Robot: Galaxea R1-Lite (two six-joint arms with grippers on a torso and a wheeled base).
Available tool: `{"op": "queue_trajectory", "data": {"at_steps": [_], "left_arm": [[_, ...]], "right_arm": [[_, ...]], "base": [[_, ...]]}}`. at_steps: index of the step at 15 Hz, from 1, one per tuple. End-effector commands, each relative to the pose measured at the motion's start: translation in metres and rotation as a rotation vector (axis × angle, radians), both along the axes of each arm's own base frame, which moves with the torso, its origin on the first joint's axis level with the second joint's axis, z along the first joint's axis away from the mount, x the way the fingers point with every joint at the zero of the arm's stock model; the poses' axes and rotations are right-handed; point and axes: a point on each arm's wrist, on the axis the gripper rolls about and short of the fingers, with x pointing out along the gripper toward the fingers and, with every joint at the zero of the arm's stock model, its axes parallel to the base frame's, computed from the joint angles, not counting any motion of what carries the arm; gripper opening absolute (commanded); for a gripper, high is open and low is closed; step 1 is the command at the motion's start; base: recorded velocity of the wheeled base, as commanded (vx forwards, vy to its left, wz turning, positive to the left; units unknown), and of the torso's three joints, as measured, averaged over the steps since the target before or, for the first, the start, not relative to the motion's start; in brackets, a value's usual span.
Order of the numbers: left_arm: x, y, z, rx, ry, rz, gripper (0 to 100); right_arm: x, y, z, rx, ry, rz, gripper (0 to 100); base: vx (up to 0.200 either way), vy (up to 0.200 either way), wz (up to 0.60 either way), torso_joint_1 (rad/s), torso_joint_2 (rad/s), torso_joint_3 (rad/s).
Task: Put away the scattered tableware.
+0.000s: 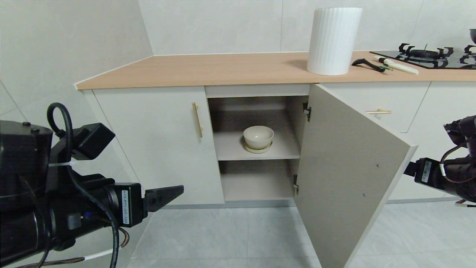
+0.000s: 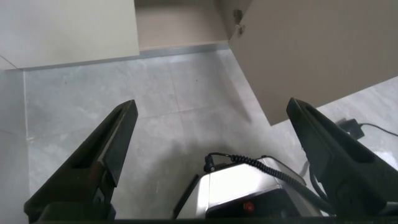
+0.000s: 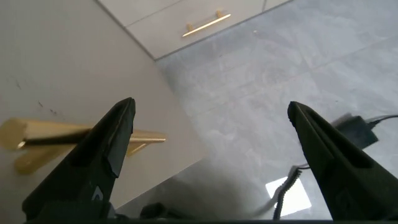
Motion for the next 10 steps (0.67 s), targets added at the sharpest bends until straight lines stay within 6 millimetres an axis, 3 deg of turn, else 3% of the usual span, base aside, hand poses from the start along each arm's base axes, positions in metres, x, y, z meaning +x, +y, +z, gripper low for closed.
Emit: {"op": "queue_trajectory", "data": {"at_steps": [1, 10], "left_arm": [[0.001, 0.000, -0.001, 0.000, 0.003, 0.001, 100], [0.002, -0.001, 0.000, -0.006, -0.007, 0.001, 100]], "right_arm": [[0.000, 0.007, -0.002, 0.011, 0.004, 0.024, 100], [0.006, 0.046, -0.012, 0.032, 0.008, 0.157, 100]], "base": [[0.000, 0.000, 0.00, 0.000, 0.00, 0.000], [0.000, 0.000, 0.00, 0.000, 0.00, 0.000]]}}
